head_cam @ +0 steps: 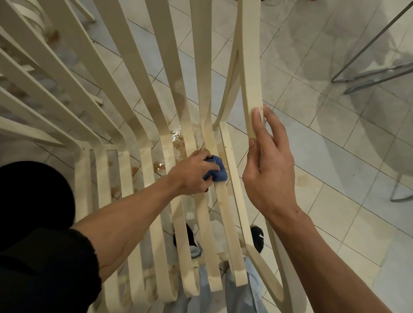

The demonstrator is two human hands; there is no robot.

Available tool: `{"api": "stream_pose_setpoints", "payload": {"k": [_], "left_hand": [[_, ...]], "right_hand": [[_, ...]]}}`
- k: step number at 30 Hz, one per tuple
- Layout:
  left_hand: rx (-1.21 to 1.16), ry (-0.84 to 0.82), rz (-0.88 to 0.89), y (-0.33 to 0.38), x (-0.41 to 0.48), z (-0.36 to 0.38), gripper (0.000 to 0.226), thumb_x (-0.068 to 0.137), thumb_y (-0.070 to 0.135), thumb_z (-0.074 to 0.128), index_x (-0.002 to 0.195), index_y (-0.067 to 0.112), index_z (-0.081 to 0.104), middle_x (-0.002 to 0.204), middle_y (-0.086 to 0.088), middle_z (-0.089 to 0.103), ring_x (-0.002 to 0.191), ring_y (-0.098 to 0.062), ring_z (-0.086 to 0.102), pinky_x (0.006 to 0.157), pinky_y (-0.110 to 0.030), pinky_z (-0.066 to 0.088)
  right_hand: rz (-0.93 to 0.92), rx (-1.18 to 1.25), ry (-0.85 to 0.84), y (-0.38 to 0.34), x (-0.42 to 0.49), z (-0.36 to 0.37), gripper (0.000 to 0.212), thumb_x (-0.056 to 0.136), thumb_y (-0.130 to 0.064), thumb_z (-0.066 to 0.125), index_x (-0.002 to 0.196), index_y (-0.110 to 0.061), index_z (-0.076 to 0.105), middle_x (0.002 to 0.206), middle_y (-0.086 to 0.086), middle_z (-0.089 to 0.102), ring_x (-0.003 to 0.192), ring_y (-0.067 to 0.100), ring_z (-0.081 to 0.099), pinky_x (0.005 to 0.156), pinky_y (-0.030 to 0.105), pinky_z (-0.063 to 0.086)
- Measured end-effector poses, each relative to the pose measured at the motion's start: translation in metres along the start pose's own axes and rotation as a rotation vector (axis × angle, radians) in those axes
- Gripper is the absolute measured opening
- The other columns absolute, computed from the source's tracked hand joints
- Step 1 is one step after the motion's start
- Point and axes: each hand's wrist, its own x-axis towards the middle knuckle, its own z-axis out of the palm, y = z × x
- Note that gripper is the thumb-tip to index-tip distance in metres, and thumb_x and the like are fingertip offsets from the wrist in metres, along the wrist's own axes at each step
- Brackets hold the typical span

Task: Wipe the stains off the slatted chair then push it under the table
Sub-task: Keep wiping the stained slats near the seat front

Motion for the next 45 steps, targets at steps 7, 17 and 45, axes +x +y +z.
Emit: {"api": "stream_pose_setpoints", "payload": {"k": [7, 17, 45], "left_hand": [[-0.005, 0.249, -0.296, -0.027, 0.058, -0.021, 0.029, 0.090, 0.015, 0.055, 0.117, 0.013, 0.062, 0.121, -0.009, 0.043, 0.109, -0.028, 0.050, 0.094, -0.038, 0.047], [-0.057, 0.054, -0.073, 0.010, -0.007, 0.013, 0.034, 0.085, 0.025, 0.061, 0.119, 0.024, 0.066, 0.116, -0.006, 0.048, 0.095, -0.022, 0.045, 0.089, -0.035, 0.043], [-0.151, 0.059, -0.245, 0.071, -0.056, 0.055, 0.034, 0.092, 0.013, 0.053, 0.123, 0.022, 0.064, 0.128, -0.005, 0.046, 0.105, -0.027, 0.042, 0.096, -0.038, 0.038]], "right_hand": [[-0.022, -0.044, 0.033, -0.001, 0.000, 0.002, 0.054, 0.100, -0.003, 0.045, 0.151, -0.015, 0.035, 0.156, 0.006, 0.030, 0.110, -0.017, 0.030, 0.076, -0.005, 0.033], [-0.032, 0.004, 0.018, 0.001, 0.001, 0.001, 0.056, 0.099, -0.003, 0.043, 0.152, -0.019, 0.032, 0.157, 0.004, 0.028, 0.104, -0.019, 0.039, 0.076, 0.002, 0.039], [-0.032, -0.010, 0.025, -0.002, 0.001, -0.002, 0.054, 0.101, -0.003, 0.040, 0.152, -0.017, 0.032, 0.156, 0.008, 0.030, 0.109, 0.004, 0.038, 0.074, 0.005, 0.036]]}}
